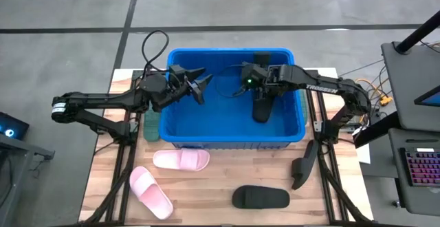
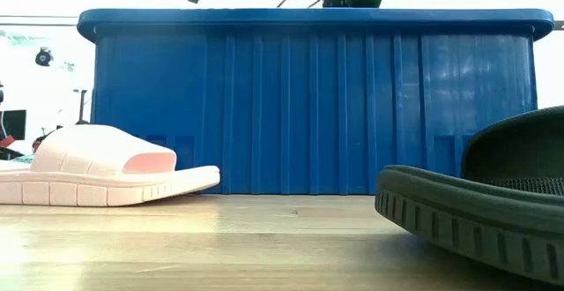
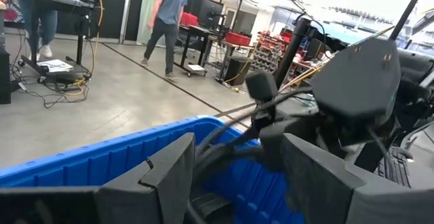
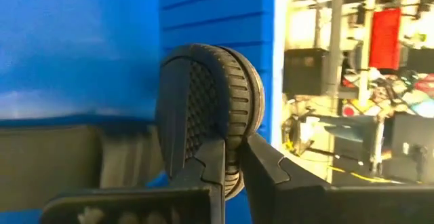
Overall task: Pick and place slides into bin
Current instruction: Put the black slipper into the blue bin
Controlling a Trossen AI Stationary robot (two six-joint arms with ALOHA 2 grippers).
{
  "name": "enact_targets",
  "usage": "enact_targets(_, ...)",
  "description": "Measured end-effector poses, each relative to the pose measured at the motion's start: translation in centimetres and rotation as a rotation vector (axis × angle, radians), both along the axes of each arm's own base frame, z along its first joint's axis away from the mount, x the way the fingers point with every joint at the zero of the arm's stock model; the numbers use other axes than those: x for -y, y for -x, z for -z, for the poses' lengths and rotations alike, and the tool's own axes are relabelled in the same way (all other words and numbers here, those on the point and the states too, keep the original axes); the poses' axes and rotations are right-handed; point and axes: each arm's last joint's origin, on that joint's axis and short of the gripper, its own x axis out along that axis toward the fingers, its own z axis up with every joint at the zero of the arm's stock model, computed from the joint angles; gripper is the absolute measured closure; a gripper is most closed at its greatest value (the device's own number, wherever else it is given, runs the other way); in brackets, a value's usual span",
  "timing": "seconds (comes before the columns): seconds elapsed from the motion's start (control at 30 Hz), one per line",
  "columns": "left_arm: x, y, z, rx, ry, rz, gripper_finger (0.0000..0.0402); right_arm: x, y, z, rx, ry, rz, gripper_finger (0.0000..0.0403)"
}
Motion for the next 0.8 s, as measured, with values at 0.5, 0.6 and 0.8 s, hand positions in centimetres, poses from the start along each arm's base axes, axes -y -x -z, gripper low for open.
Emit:
enact_targets(0.5,0.0,0.0,0.1,-0.001,0.0,0.002,0.0198,0.3,-3.1,5.4,0.015,-0.247,0.061,0.0387)
enact_targets(0.6,0.0,0.0,0.1,0.0,0.001,0.002,0.0198,-0.2,-3.7,6.8,-0.012,-0.34,0.038,0.0387)
enact_targets(0.8,0.0,0.0,0.1,0.006,0.001,0.019,0.0198,-0.9,-4.5,9.6,-0.102,-0.482,0.036,0.0387)
